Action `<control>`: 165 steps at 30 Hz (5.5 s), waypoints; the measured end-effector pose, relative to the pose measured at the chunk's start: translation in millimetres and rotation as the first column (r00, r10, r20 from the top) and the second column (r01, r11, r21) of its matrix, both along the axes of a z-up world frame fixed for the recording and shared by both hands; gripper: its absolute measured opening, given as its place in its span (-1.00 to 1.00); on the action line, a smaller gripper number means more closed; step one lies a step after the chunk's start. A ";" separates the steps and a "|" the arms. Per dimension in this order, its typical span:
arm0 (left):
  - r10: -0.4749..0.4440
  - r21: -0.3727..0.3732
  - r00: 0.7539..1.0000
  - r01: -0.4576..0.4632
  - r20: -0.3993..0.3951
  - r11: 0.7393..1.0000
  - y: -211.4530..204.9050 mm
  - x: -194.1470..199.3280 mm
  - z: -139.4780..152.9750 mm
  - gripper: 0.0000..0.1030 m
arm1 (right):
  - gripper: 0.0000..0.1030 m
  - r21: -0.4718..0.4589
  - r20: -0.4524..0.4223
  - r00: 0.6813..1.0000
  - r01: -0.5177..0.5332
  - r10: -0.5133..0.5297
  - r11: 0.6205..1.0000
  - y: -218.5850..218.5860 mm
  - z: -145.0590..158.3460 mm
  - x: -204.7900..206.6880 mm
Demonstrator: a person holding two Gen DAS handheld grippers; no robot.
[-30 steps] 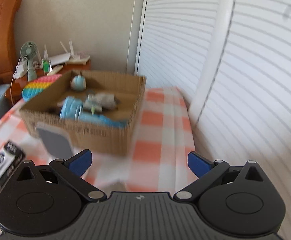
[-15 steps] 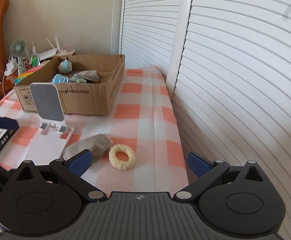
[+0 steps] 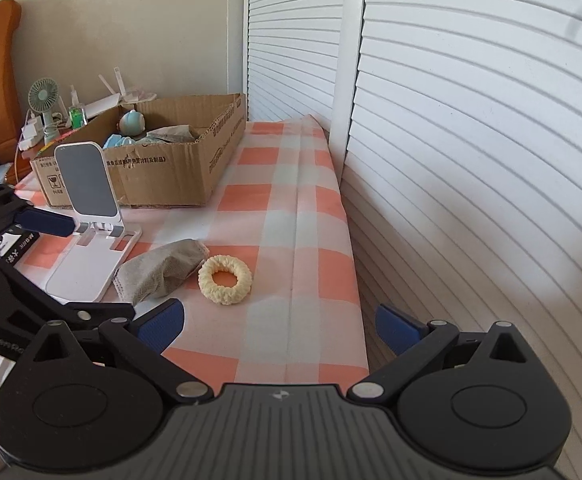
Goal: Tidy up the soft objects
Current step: 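Move the left tool to the second grey sachet and close on it, then hold the grey sachet in the left tool while the right tool grasps the cream ring toy, then carry the grey sachet and cream ring into the box and open both tools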
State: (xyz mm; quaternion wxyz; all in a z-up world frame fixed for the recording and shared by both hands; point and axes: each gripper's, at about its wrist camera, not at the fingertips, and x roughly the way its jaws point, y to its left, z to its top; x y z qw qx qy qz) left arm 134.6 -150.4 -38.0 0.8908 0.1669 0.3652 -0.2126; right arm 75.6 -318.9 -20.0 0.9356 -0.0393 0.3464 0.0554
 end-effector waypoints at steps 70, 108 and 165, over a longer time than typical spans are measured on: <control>-0.090 -0.118 0.991 0.078 -0.100 0.990 -3.2 35.1 -8.0 -0.06 | 0.01 -0.103 0.036 0.966 -0.250 0.255 0.963 31.1 -48.7 48.4; -0.115 -0.157 0.980 0.089 -0.163 0.984 33.8 -11.0 7.1 -0.54 | -0.33 -0.051 0.047 0.953 -0.297 0.299 0.954 43.1 -12.5 14.6; 0.301 -0.155 0.952 -0.291 0.045 0.944 162.4 201.8 58.5 0.59 | -0.33 -0.056 0.087 0.931 -0.350 0.354 0.935 140.5 53.9 210.7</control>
